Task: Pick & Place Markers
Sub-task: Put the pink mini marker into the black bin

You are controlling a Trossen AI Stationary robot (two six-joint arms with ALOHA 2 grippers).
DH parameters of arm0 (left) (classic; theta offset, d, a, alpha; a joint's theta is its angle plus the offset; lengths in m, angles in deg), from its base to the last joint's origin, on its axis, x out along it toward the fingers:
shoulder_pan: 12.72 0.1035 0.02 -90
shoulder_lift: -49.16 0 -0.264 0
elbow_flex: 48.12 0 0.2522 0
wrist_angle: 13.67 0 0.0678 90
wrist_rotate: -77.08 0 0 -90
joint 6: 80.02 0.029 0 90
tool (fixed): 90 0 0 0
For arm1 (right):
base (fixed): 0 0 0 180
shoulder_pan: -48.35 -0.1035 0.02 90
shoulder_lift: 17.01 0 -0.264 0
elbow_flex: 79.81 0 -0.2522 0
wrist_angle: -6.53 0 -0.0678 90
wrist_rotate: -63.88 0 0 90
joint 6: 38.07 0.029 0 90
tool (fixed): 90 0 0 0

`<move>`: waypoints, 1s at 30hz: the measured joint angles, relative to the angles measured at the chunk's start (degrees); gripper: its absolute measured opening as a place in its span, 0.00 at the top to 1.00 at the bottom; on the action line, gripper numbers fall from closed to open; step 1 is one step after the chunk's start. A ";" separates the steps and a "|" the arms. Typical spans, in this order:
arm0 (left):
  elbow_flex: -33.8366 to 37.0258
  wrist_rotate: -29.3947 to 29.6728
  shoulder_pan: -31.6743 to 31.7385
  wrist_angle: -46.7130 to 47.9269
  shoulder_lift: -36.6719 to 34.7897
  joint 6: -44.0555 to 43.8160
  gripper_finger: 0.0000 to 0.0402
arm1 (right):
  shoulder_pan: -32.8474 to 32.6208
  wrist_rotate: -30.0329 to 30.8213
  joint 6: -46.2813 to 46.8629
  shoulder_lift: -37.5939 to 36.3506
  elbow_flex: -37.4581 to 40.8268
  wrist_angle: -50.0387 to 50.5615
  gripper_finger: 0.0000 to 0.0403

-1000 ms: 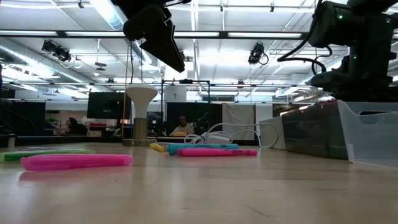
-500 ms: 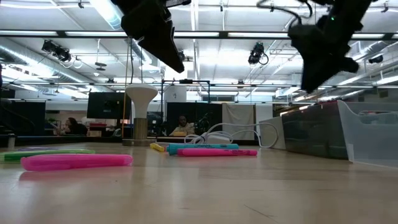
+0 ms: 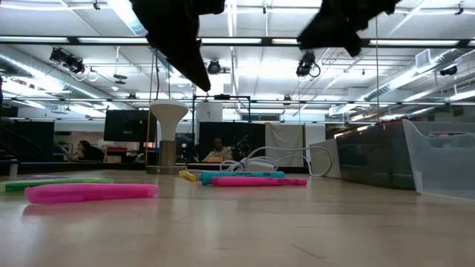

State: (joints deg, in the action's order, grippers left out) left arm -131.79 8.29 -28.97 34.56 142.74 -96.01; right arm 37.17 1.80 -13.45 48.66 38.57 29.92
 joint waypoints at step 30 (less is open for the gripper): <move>0.02 -20.24 -0.09 6.24 0.00 -29.97 0.52 | 0.00 -0.29 -13.11 0.00 16.44 -33.00 0.75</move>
State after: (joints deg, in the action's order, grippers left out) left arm -131.77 -11.95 -29.06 40.80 142.74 -125.97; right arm 37.17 1.51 -26.56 48.66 55.01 -3.07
